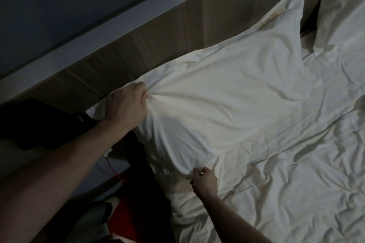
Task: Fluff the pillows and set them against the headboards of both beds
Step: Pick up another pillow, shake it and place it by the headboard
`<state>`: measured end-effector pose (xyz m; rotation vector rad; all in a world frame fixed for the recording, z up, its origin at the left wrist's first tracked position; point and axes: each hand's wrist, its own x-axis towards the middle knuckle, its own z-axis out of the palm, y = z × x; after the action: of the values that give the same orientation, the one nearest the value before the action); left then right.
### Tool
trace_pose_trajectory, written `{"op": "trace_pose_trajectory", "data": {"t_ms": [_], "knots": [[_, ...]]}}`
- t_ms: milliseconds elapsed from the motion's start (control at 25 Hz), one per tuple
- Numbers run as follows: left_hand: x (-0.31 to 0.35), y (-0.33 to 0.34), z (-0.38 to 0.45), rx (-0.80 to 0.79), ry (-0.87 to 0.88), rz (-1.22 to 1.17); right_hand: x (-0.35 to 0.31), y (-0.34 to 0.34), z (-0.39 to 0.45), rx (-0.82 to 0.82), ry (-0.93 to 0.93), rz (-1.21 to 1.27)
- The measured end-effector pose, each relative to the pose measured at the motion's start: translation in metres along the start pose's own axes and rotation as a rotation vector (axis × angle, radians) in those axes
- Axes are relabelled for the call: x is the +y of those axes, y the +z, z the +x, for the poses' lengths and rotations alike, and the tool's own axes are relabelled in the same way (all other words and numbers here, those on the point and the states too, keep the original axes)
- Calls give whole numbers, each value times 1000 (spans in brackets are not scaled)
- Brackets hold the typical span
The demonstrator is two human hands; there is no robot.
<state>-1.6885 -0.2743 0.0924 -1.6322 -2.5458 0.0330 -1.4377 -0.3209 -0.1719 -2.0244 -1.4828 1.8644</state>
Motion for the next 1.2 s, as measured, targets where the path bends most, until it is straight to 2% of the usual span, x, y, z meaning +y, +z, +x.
{"op": "trace_pose_trajectory", "data": {"t_ms": [120, 160, 240, 320, 360, 480, 560, 600, 680, 760, 840, 920, 1040, 1200], "knots": [[8, 11, -7, -152, -15, 97, 6, -5, 11, -63, 52, -54], [8, 11, -6, -153, -16, 90, 6, -10, 11, -59, 60, -41], [9, 4, -5, -85, -6, 34, -19, -30, -16, 44, 15, 1], [9, 2, -5, -37, 38, 14, -48, -49, -38, 194, -117, 54], [9, 4, -5, -46, 66, 21, -59, -56, -40, 217, -178, 53], [17, 18, -1, -79, 174, 80, -96, -64, -26, 102, -204, 39], [35, 28, -2, -119, 326, 125, -105, -66, -21, 9, -218, 8], [44, 35, -3, -166, 400, 154, -106, -71, -20, 26, -254, 6], [52, 54, -2, -222, 457, 187, -106, -90, -13, 198, -402, 11], [50, 69, 0, -210, 419, 194, -125, -123, 6, 390, -607, -54], [49, 81, 0, -181, 393, 190, -167, -167, 31, 480, -713, -186], [47, 88, -2, -146, 391, 180, -208, -209, 57, 514, -703, -328], [48, 99, -1, -67, 399, 160, -237, -253, 101, 519, -575, -494], [54, 106, -1, -30, 355, 130, -206, -300, 159, 392, -247, -351]]}}
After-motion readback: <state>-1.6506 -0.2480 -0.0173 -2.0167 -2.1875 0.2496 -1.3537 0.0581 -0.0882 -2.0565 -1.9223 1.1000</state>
